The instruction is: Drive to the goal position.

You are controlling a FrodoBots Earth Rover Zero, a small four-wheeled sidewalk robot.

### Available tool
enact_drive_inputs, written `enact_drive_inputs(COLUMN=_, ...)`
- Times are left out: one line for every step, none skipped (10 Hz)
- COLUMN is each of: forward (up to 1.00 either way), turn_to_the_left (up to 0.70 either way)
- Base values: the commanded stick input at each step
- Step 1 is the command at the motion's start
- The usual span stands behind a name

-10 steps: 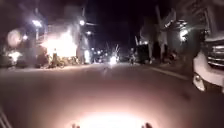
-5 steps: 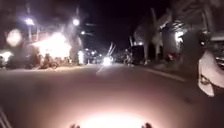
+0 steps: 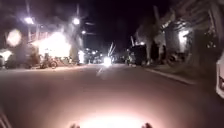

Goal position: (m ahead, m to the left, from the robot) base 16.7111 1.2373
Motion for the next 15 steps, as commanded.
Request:
enact_drive_inputs(forward=0.7, turn_to_the_left=0.0)
enact_drive_inputs(forward=0.7, turn_to_the_left=0.0)
enact_drive_inputs(forward=0.7, turn_to_the_left=0.0)
enact_drive_inputs(forward=0.7, turn_to_the_left=0.0)
enact_drive_inputs(forward=0.7, turn_to_the_left=0.0)
enact_drive_inputs(forward=0.7, turn_to_the_left=-0.15)
enact_drive_inputs(forward=0.7, turn_to_the_left=-0.35)
enact_drive_inputs(forward=0.7, turn_to_the_left=-0.35)
enact_drive_inputs(forward=0.7, turn_to_the_left=-0.35)
enact_drive_inputs(forward=0.7, turn_to_the_left=-0.35)
enact_drive_inputs(forward=0.7, turn_to_the_left=-0.35)
enact_drive_inputs(forward=0.7, turn_to_the_left=-0.35)
enact_drive_inputs(forward=0.7, turn_to_the_left=-0.35)
enact_drive_inputs(forward=0.7, turn_to_the_left=-0.35)
enact_drive_inputs(forward=0.7, turn_to_the_left=-0.35)
